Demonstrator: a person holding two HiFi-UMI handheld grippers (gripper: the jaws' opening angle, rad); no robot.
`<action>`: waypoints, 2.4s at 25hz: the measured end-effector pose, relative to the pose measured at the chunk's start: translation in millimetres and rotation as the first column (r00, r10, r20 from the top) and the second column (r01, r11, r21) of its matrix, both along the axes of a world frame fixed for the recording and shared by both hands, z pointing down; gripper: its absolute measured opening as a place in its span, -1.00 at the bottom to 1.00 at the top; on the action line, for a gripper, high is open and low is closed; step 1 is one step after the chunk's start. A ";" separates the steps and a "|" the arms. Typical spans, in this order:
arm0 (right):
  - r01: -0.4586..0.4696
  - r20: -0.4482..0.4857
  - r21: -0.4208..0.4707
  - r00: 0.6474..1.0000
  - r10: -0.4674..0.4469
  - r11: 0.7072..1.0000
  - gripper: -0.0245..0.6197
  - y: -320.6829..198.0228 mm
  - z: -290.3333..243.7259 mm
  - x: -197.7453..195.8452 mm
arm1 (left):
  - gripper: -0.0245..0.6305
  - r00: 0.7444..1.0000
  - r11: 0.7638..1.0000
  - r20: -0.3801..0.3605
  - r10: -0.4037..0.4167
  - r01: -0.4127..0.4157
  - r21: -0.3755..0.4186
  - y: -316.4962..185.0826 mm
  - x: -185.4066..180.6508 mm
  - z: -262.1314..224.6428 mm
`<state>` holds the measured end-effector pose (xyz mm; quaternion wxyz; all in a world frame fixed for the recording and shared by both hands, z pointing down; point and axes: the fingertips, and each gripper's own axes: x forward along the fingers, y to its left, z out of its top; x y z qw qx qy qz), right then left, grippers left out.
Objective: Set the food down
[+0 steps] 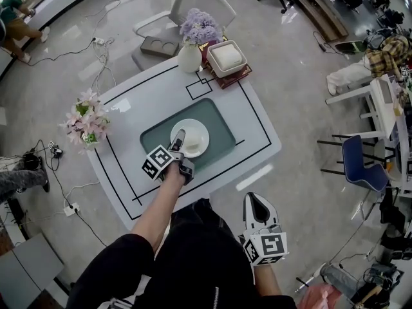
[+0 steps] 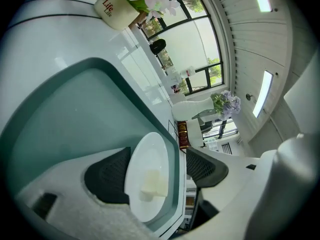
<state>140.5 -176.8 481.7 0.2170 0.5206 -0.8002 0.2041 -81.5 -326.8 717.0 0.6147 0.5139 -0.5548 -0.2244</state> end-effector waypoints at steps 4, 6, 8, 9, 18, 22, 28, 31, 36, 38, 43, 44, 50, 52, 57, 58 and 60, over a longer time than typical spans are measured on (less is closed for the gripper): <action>0.005 0.005 0.001 1.000 -0.005 1.000 -0.89 0.0 -1.3 -0.8 | 0.19 1.000 1.000 0.027 -0.002 0.002 -0.013 -1.4 -2.2 -4.0; 0.005 0.008 0.000 1.000 -0.005 1.000 -0.89 -0.1 -1.3 -0.2 | 0.19 1.000 1.000 0.028 -0.005 0.006 -0.029 0.8 -3.5 -3.3; 0.005 0.009 -0.001 1.000 -0.005 1.000 -0.89 -0.3 -0.4 1.1 | 0.19 0.999 0.999 0.035 -0.012 0.014 -0.048 2.1 -5.5 -2.4; 0.005 0.010 -0.003 1.000 -0.005 1.000 -0.89 -0.5 0.1 1.7 | 0.21 0.999 0.998 0.036 -0.018 0.020 -0.056 2.2 -6.4 -2.4; 0.012 0.021 -0.006 1.000 -0.012 1.000 -0.89 0.3 1.9 2.4 | 0.36 0.997 0.990 0.069 -0.022 0.032 -0.138 12.7 -11.5 -1.7; 0.018 0.031 -0.010 0.999 -0.017 1.000 -0.89 -0.4 3.0 2.0 | 0.43 0.989 0.988 0.137 0.052 -0.031 -0.150 15.7 -10.5 -2.8; 0.033 0.047 -0.010 0.998 -0.033 0.999 -0.89 -0.5 5.5 -0.8 | 0.56 0.989 0.990 0.140 0.054 -0.035 -0.134 20.9 -13.4 -4.3; 0.044 0.053 -0.005 0.998 -0.044 0.999 -0.89 -0.4 4.7 -1.3 | 0.56 0.992 0.992 0.121 0.028 -0.013 -0.127 24.0 -16.8 -5.8; 0.075 0.071 0.006 0.995 -0.076 0.997 -0.89 -0.6 2.9 -5.9 | 0.56 0.992 0.998 0.125 -0.014 0.022 -0.066 29.8 -26.4 -22.5; 0.099 0.083 0.012 0.992 -0.100 0.995 -0.89 -1.2 2.2 -11.1 | 0.56 0.988 1.000 0.155 -0.011 0.015 -0.024 33.9 -30.2 -36.1; 0.176 0.117 0.034 0.977 -0.178 0.984 -0.89 2.0 -2.0 -28.1 | 0.55 0.972 0.997 0.235 0.001 -0.020 0.080 53.5 -36.8 -77.5; 0.193 0.122 0.039 0.973 -0.197 0.980 -0.89 3.4 -3.5 -31.9 | 0.55 0.967 0.995 0.254 -0.005 -0.021 0.098 58.6 -39.6 -86.1; 0.271 0.156 0.075 0.947 -0.280 0.960 -0.89 13.8 -11.9 -46.0 | 0.54 0.912 0.978 0.410 -0.012 -0.074 0.193 90.5 -48.1 -134.6; 0.291 0.164 0.089 0.939 -0.303 0.952 -0.89 18.8 -16.1 -49.0 | 0.52 0.874 0.970 0.487 -0.004 -0.115 0.215 102.8 -46.6 -152.2; 0.333 0.183 0.119 0.919 -0.350 0.935 -0.89 31.9 -25.0 -53.1 | 0.18 0.777 0.945 0.629 -0.008 -0.200 0.258 135.7 -39.3 -192.4; 0.341 0.187 0.126 0.914 -0.359 0.932 -0.89 34.0 -25.9 -54.0 | 0.13 0.759 0.940 0.651 -0.015 -0.212 0.269 141.6 -38.0 -200.2; 0.356 0.195 0.136 0.905 -0.377 0.925 -0.89 38.3 -27.1 -56.1 | 0.02 0.720 0.923 0.693 -0.038 -0.240 0.300 153.6 -34.4 -216.5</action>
